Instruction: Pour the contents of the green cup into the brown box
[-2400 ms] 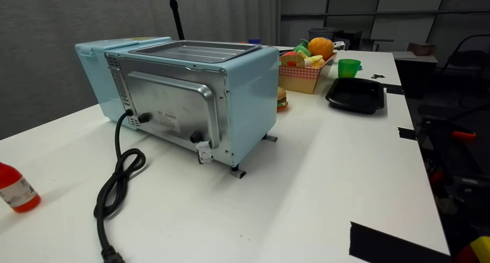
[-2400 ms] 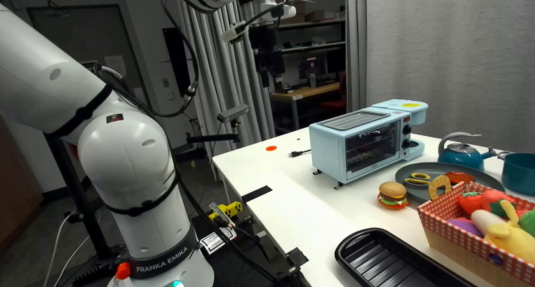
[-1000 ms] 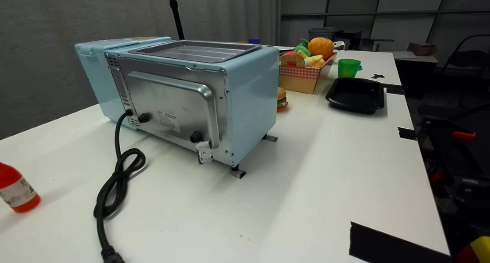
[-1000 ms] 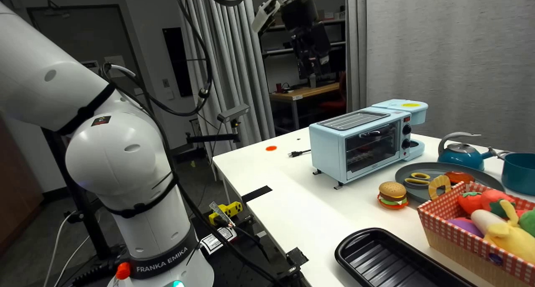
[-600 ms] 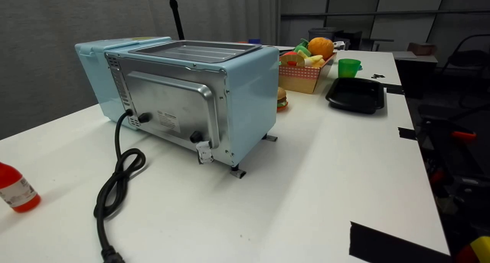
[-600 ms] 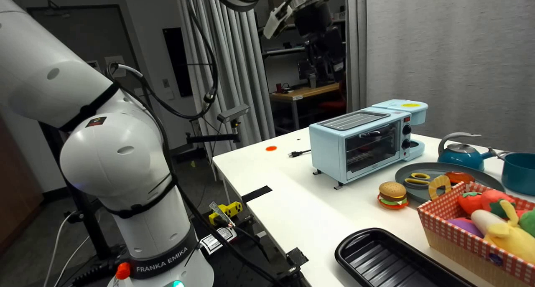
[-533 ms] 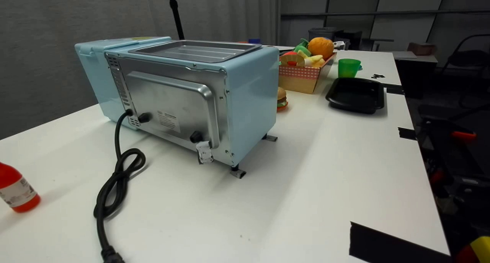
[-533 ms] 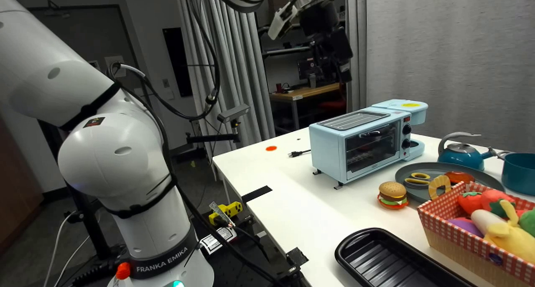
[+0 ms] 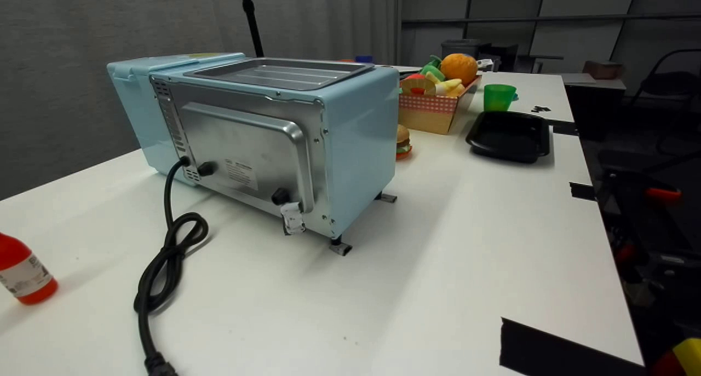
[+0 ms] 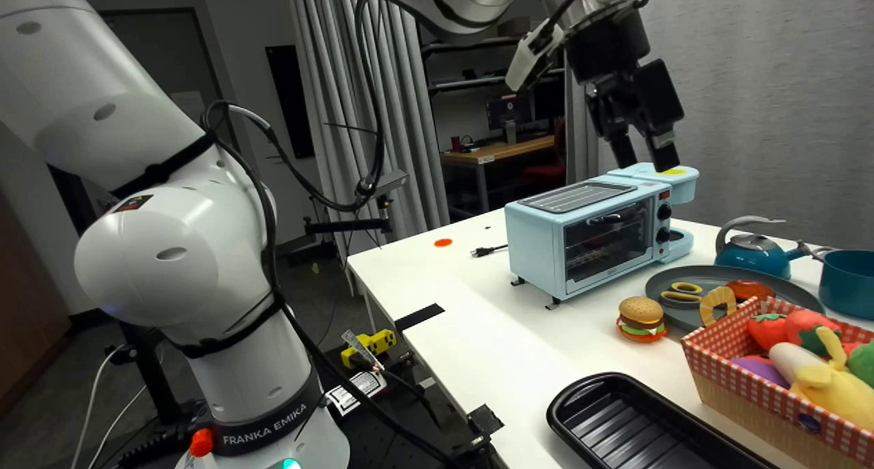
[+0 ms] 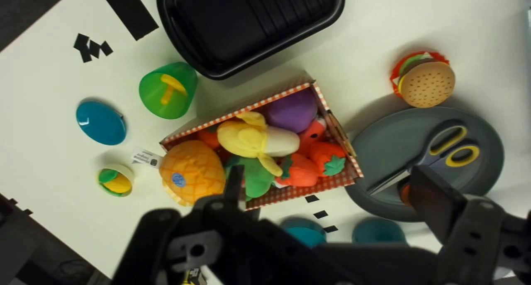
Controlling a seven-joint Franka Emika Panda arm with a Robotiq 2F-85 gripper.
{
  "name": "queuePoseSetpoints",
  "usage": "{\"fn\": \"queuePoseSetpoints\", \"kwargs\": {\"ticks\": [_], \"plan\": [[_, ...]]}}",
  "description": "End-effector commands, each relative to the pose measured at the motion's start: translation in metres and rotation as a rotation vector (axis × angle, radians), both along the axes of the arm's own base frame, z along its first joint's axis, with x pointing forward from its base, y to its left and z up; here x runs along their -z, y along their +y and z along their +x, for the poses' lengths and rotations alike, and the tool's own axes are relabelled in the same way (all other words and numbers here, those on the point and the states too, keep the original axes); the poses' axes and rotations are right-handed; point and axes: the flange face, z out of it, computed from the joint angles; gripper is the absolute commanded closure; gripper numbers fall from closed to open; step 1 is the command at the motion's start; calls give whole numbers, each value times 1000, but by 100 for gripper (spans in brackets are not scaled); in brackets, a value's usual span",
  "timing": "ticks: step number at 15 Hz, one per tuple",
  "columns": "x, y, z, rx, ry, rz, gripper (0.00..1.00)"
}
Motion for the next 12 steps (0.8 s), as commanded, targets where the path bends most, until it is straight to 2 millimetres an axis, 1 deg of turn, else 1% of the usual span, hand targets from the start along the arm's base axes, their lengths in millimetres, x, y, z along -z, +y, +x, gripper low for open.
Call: {"fn": "queuePoseSetpoints", "kwargs": {"ticks": [1,7,12], "plan": [[13,-31,3,56,14,-42,0],[40,-77,-7,102,92,-42,0],[71,-105,-7,115,126,-30,0]]}}
